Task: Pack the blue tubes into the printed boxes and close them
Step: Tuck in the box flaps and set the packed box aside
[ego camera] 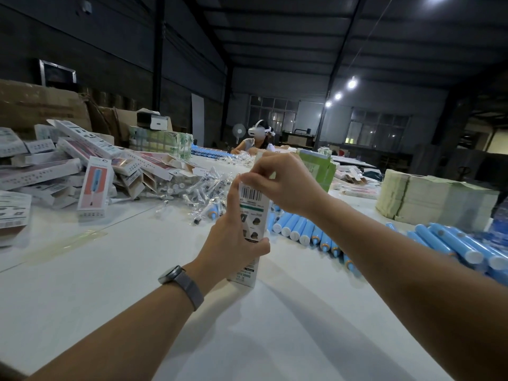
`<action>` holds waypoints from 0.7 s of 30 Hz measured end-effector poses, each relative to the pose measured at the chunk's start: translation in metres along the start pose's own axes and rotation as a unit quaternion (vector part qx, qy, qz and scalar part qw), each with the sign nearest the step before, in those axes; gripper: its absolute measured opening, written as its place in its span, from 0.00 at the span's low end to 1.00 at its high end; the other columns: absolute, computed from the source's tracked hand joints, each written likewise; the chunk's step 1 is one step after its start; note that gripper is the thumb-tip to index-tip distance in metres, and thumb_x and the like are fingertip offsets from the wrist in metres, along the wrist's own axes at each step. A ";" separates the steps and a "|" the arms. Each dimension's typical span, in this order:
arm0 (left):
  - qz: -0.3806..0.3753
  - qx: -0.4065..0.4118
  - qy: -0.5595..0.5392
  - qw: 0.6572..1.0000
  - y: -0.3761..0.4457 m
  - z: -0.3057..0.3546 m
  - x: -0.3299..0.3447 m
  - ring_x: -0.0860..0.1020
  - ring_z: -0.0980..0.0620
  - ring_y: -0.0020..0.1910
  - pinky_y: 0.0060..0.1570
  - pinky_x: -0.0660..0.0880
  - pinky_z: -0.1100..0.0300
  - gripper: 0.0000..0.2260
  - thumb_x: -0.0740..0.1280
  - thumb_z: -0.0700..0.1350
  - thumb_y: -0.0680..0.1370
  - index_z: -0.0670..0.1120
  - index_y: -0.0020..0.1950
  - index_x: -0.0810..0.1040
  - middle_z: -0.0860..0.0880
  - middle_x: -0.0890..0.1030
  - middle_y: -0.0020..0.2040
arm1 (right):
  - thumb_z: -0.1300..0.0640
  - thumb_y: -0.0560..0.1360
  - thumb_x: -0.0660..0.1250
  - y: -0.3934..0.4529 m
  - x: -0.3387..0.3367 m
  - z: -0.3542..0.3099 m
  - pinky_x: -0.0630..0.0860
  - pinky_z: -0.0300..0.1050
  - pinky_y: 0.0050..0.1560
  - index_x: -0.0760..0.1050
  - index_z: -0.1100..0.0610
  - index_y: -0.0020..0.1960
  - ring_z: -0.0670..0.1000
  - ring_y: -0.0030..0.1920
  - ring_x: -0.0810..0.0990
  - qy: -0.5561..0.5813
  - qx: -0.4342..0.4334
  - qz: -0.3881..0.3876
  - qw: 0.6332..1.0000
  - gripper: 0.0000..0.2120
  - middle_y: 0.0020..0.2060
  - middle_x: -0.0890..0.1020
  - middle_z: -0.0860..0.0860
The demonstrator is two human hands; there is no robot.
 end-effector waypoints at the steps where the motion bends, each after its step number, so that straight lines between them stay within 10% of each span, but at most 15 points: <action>1: 0.002 0.005 -0.001 1.000 0.000 0.000 0.000 0.77 0.64 0.46 0.38 0.68 0.72 0.54 0.75 0.45 0.70 0.70 0.72 0.34 0.64 0.72 0.54 | 0.51 0.79 0.67 -0.002 0.000 0.004 0.73 0.36 0.36 0.79 0.52 0.39 0.50 0.35 0.78 0.023 0.015 0.011 1.000 0.11 0.35 0.81 0.48; 11: 0.034 0.010 -0.034 0.999 0.001 0.000 -0.011 0.80 0.63 0.47 0.40 0.73 0.69 0.55 0.78 0.44 0.69 0.76 0.72 0.38 0.69 0.71 0.55 | 0.63 0.79 0.66 -0.024 0.002 0.026 0.82 0.56 0.52 0.81 0.51 0.45 0.54 0.48 0.84 0.245 0.072 0.061 0.965 0.10 0.44 0.86 0.53; 21: 0.027 0.023 -0.087 0.996 0.001 0.001 -0.018 0.76 0.75 0.50 0.38 0.71 0.81 0.57 0.82 0.46 0.66 0.82 0.67 0.40 0.84 0.69 0.52 | 0.64 0.79 0.67 -0.028 0.008 0.023 0.82 0.49 0.50 0.82 0.58 0.49 0.52 0.49 0.84 0.250 0.062 0.077 0.963 0.06 0.45 0.84 0.51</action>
Point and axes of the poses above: each hand's wrist, its own y-axis towards the middle knuckle, its own x-axis out of the palm, z = x × y, the point moved 9 cm from there along y, towards the middle knuckle
